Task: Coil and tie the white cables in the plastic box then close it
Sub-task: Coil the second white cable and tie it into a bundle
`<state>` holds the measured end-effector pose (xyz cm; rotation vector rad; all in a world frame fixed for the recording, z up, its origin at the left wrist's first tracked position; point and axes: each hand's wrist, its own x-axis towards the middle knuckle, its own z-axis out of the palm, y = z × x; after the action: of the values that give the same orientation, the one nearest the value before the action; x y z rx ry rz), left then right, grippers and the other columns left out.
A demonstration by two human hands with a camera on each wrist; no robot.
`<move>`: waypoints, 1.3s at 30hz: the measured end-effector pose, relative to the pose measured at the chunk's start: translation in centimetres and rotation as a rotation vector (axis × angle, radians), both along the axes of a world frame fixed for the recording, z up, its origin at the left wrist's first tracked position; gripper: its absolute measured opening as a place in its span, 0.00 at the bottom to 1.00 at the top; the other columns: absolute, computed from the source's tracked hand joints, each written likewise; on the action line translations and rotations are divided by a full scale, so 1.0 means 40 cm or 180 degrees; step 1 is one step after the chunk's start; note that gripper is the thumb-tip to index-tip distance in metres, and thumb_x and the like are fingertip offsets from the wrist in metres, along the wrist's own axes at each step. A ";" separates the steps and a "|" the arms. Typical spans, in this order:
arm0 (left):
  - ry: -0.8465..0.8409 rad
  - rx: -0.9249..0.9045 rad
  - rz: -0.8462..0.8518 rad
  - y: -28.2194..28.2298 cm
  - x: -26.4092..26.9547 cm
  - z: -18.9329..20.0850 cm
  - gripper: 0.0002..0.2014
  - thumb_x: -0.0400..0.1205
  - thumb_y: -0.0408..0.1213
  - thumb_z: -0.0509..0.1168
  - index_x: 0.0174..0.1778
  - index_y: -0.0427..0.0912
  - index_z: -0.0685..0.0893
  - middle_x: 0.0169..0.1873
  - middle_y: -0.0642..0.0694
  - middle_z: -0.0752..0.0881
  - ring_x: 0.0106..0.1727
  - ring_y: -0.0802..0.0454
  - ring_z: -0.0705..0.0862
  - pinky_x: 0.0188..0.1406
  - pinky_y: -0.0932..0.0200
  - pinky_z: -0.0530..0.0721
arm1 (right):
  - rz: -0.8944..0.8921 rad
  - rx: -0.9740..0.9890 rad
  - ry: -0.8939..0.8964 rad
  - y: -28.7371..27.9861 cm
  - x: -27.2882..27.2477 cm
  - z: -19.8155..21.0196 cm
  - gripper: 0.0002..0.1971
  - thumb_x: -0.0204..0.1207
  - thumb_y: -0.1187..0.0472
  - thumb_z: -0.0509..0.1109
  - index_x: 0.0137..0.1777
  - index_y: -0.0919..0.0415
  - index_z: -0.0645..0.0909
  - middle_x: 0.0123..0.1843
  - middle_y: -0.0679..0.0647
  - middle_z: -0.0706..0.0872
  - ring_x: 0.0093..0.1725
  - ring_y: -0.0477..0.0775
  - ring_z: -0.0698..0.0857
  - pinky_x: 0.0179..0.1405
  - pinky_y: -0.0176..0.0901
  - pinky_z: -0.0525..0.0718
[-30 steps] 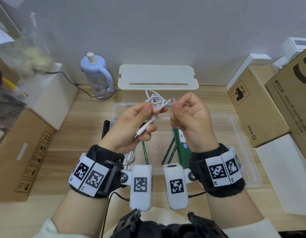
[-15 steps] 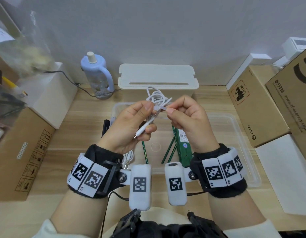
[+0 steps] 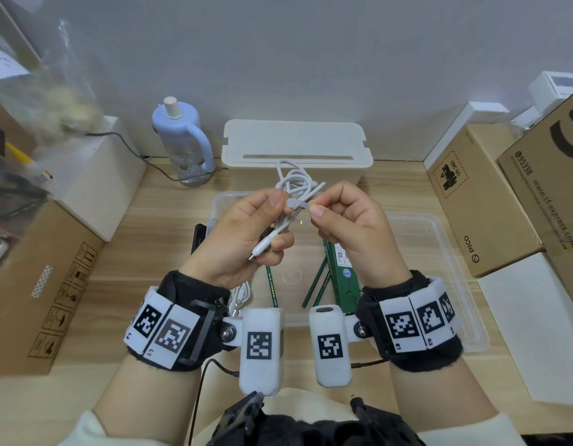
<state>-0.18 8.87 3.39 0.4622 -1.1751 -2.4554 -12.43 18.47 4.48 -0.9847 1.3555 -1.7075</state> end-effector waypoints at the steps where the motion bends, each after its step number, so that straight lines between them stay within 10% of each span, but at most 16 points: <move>1: 0.0008 -0.0010 -0.0022 0.000 0.000 -0.001 0.16 0.61 0.54 0.77 0.32 0.47 0.83 0.30 0.52 0.79 0.20 0.60 0.73 0.12 0.74 0.65 | 0.0036 -0.0018 0.0006 0.000 0.000 0.001 0.04 0.68 0.67 0.65 0.35 0.59 0.75 0.21 0.41 0.79 0.22 0.36 0.74 0.27 0.22 0.71; 39: 0.0015 -0.0040 -0.0305 -0.004 0.005 -0.007 0.16 0.61 0.54 0.77 0.33 0.47 0.84 0.30 0.54 0.80 0.20 0.60 0.74 0.13 0.73 0.66 | 0.0249 -0.0007 0.0081 0.009 -0.002 0.004 0.03 0.68 0.67 0.65 0.37 0.61 0.75 0.22 0.40 0.80 0.24 0.36 0.76 0.28 0.22 0.72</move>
<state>0.01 8.71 3.10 0.4052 -1.2370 -2.5267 -12.50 18.82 4.63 -1.0504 1.3144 -1.6439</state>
